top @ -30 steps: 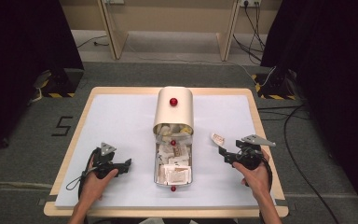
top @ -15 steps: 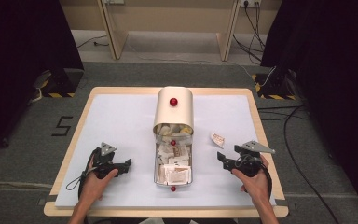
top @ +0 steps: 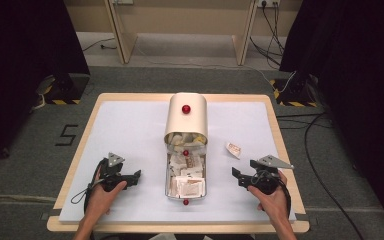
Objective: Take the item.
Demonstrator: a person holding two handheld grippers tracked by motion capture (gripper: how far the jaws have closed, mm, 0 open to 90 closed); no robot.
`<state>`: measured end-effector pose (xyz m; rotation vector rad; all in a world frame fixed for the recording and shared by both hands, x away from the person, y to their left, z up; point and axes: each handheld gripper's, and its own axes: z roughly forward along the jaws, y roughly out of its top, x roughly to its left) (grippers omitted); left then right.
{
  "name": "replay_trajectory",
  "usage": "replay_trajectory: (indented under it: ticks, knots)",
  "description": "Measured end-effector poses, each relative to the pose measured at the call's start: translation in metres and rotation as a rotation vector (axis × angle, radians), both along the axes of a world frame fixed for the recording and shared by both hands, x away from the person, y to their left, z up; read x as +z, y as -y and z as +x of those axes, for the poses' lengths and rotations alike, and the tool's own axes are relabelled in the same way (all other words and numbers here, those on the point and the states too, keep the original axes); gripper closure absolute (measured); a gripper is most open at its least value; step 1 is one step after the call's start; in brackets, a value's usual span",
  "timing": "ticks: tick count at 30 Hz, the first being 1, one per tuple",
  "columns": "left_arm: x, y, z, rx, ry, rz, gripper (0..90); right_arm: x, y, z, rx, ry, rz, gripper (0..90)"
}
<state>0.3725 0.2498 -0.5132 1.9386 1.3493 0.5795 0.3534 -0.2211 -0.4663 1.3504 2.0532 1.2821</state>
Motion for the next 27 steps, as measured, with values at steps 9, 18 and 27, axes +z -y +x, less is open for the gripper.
replay_trajectory:
  ticks: [9,18,27]
  knots:
    - [0.000,0.000,0.000,0.000,0.001,0.000,9.2,-0.003,-0.002,-0.006,0.010,-0.008,0.002,19.6]
    - [0.000,0.000,0.000,0.000,0.000,0.000,9.3,-0.007,-0.001,-0.010,0.007,-0.023,-0.007,20.7]
    - [0.000,0.000,0.000,0.000,0.000,0.000,9.3,-0.012,0.000,-0.013,-0.006,-0.061,-0.023,19.6]
